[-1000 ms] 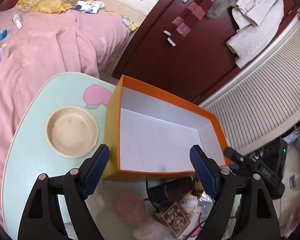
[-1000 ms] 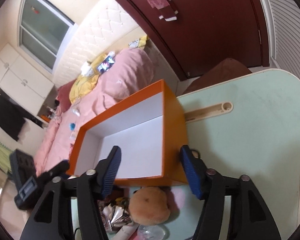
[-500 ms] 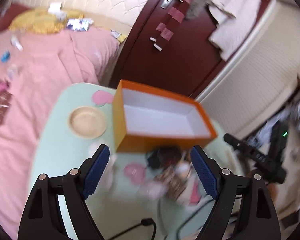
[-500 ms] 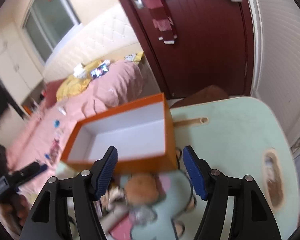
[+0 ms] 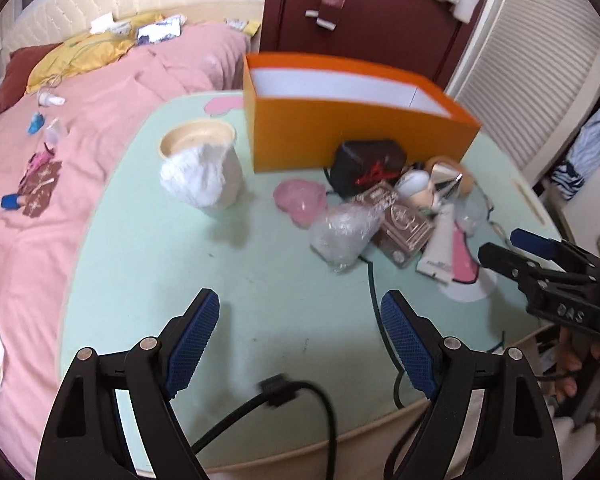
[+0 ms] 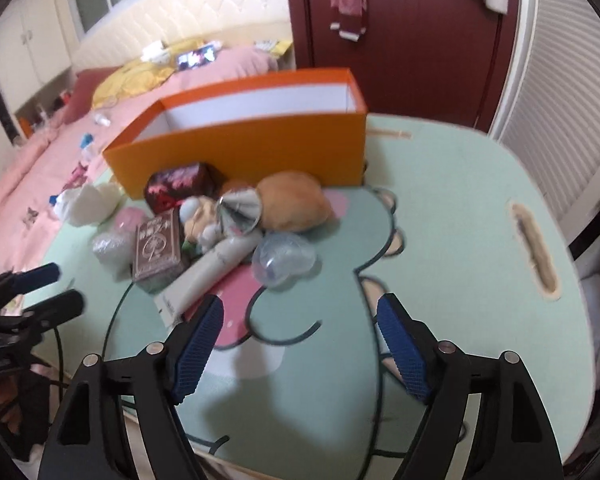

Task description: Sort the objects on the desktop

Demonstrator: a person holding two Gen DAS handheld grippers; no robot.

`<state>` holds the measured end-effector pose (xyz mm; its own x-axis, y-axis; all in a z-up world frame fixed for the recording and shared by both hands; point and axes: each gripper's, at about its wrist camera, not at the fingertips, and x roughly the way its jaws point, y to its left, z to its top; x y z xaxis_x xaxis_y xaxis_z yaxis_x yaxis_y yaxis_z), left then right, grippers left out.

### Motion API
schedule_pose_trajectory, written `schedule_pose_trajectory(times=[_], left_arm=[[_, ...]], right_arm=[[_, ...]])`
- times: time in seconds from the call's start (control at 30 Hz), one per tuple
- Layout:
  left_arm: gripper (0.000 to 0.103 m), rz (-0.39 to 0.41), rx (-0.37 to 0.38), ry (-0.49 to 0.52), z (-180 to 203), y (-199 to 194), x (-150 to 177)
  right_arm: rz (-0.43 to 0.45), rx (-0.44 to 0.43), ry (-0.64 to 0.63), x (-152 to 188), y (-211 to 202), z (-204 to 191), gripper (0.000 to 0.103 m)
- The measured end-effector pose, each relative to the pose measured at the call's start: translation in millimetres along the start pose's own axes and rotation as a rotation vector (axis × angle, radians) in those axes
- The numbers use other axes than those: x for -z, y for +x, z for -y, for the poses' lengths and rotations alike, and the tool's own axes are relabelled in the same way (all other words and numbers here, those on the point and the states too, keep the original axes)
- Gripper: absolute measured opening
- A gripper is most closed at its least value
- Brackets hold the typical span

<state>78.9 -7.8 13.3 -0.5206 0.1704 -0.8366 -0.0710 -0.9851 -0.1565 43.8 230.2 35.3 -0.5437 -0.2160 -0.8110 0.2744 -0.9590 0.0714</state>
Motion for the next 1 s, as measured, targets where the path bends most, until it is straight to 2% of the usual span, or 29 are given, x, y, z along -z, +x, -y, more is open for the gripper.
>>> schedule_pose_trajectory(times=[0.1,0.13,0.17,0.2,0.23,0.37,0.47,0.67,1.0], left_arm=[[0.084,0.006,-0.076,0.054,10,11,-1],[0.085,0.015,-0.103,0.078,14,14,-1],[0.091,0.027,-0.110,0.081,15,15,0],[0.098,0.036,-0.117,0.062,13,17,-1],[0.103,0.042,-0.119,0.040,9,19,-1],[0.103,0.110,-0.138,0.017,1,20,1],[0.103,0.123,-0.136,0.019,0,20,0],[0.103,0.123,-0.138,0.023,6,12,2],[0.103,0.122,-0.133,0.026,1,26,-1]], right_arm=[[-0.017,0.033,-0.040,0,10,-8,0.081],[-0.018,0.054,-0.061,-1,14,-13,0.085],[-0.018,0.076,-0.083,-2,17,-17,0.090],[-0.016,0.076,-0.078,-3,19,-17,0.099],[-0.013,0.076,-0.073,-4,21,-17,0.102],[0.001,0.078,-0.064,-1,24,-18,0.103],[0.005,0.075,-0.065,-2,29,-17,0.103],[0.008,0.070,-0.067,1,31,-14,0.103],[0.004,0.064,-0.069,1,32,-2,0.103]])
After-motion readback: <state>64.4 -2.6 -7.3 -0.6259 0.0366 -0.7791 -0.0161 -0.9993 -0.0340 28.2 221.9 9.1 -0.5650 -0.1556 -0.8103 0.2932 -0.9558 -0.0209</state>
